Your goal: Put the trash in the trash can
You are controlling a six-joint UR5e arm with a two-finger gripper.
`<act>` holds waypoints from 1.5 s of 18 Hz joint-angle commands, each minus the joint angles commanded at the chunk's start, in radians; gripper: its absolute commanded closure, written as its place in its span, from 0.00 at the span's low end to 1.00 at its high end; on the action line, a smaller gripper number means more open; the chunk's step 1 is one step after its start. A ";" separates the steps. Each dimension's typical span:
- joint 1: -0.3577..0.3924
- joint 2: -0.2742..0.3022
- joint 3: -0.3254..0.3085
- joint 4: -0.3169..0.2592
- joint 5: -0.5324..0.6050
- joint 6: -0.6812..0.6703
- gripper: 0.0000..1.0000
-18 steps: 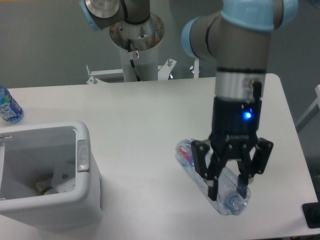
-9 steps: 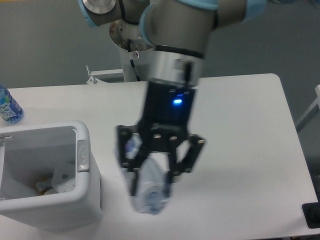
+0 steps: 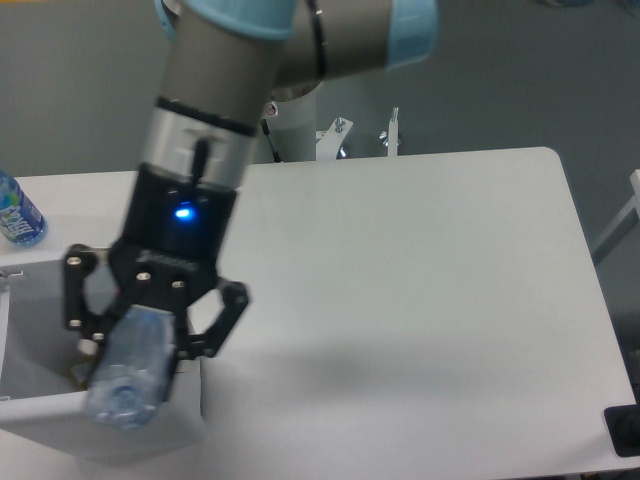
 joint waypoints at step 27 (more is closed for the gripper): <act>0.316 0.077 -0.041 -0.020 0.291 0.466 0.00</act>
